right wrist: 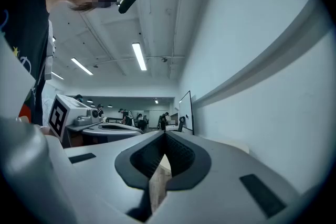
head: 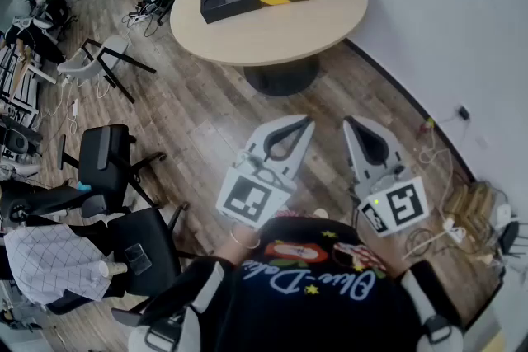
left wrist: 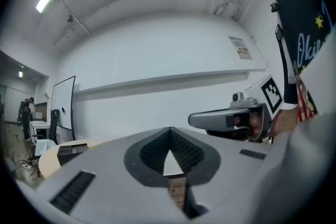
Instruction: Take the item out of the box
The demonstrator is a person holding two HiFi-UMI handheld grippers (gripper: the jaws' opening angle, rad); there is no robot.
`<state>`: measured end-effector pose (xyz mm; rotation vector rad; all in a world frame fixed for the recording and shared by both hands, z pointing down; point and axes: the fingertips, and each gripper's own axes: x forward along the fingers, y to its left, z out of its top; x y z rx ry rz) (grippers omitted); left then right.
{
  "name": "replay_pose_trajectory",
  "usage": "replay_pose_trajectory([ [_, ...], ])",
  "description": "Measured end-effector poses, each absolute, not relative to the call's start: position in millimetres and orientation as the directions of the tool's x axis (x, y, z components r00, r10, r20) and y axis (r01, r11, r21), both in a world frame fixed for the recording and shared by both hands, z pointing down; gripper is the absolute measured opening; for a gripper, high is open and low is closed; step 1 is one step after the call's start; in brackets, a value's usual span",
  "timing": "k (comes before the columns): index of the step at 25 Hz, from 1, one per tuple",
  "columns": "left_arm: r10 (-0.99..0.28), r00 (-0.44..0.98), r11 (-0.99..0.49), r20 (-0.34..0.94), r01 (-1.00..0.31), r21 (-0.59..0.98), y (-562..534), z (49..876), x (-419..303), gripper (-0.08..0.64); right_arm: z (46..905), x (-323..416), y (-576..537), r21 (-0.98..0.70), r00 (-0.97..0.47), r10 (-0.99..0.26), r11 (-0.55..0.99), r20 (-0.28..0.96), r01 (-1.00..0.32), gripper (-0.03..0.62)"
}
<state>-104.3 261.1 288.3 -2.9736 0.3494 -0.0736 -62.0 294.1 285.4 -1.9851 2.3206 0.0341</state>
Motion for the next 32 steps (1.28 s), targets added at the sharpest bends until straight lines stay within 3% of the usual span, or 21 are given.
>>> replay_pose_trajectory([
  [32,-0.326,0.943,-0.935,0.065,-0.312,-0.167,276.9,302.2,-68.8,-0.006,301.7,-21.8,302.5,-0.039,-0.28,-0.957,0.283,-0.077,-0.958,-0.002],
])
